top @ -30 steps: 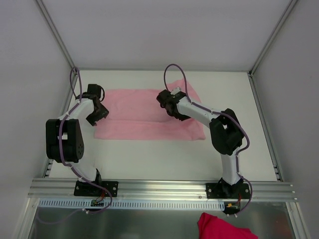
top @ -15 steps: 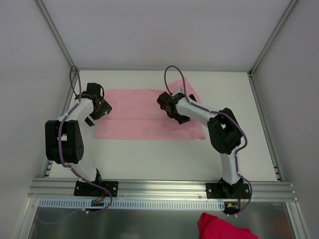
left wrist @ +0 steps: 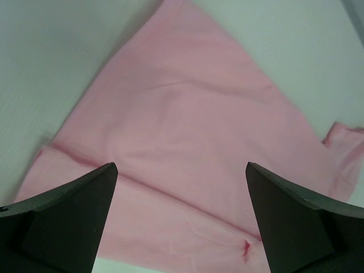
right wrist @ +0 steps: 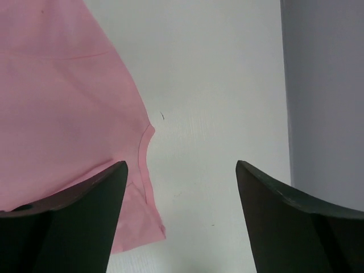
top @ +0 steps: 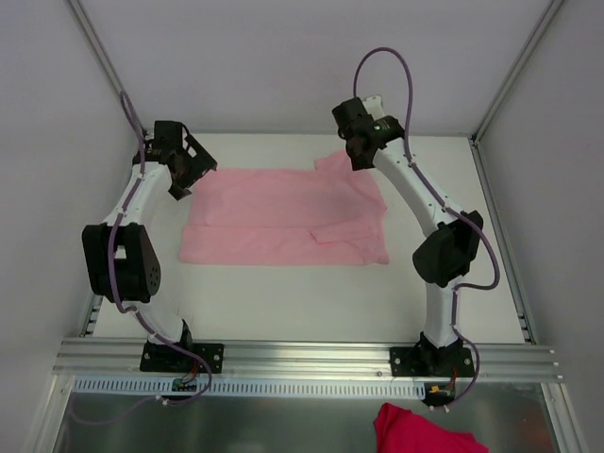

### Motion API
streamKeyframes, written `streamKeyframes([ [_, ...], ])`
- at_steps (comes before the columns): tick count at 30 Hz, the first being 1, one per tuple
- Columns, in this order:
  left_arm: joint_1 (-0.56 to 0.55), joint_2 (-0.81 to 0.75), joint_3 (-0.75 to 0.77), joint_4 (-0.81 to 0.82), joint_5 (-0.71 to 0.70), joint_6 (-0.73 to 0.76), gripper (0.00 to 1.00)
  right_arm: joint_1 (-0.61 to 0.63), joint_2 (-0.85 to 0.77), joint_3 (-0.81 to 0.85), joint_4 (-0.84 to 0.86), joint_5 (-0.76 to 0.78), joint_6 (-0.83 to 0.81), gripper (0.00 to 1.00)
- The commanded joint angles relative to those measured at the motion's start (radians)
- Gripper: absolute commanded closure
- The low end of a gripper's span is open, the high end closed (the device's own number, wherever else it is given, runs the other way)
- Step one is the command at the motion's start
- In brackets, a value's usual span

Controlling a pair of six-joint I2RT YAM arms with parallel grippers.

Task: Fold and stack the t-shirts
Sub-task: Fold the flattened tshirt in 1/3 of the way

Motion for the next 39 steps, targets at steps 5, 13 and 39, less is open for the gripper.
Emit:
streamKeyframes([
  [5,0.010,0.173,0.234,-0.093,0.084,0.024,0.01,-0.164,0.188,0.249,-0.128,-0.277,0.068,0.11],
  [13,0.013,0.261,0.331,-0.101,0.098,0.047,0.01,-0.232,0.219,0.030,0.148,-0.578,0.099,0.14],
  [39,0.005,0.166,0.049,0.120,0.414,0.062,0.07,-0.195,0.130,-0.111,0.141,-0.865,0.014,0.99],
])
